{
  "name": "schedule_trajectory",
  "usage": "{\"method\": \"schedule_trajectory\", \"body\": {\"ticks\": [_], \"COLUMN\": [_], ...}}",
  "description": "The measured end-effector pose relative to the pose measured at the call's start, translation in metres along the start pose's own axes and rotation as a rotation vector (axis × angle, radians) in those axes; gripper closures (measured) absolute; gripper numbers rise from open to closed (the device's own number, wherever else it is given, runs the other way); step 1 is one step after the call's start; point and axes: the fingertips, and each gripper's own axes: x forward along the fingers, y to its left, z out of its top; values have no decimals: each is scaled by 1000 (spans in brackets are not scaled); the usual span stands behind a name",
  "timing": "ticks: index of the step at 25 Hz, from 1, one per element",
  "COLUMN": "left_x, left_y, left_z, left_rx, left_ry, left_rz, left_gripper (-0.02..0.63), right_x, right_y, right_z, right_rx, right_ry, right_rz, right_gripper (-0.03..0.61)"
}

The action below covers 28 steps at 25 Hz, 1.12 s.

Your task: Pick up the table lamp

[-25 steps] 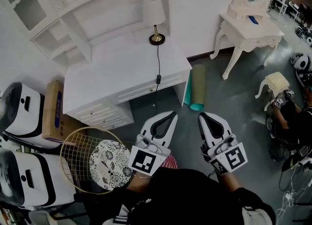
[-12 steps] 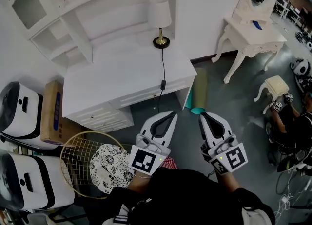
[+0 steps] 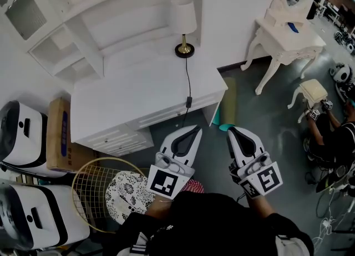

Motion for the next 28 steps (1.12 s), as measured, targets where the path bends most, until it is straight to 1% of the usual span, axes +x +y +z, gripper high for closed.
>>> {"method": "schedule_trajectory", "body": {"ticks": [11, 16, 24, 28], "left_x": [19, 22, 24, 25], "left_y": [26, 41, 62, 71], "left_z": [-7, -12, -13, -17], "left_rx": [-9, -17, -14, -24], "left_ry": [-4, -5, -14, -14], "left_rz": [-42, -50, -77, -80], "left_gripper": [601, 601, 601, 601], "right_x": [29, 46, 68, 74], "right_y": [-12, -9, -7, -6], "right_z": [-5, -8, -11, -14], "right_rx": [-7, -12, -21, -24], "right_ry": [8, 5, 7, 13], "right_rz": [-39, -37, -56, -68], "right_gripper": [561, 562, 561, 563]}}
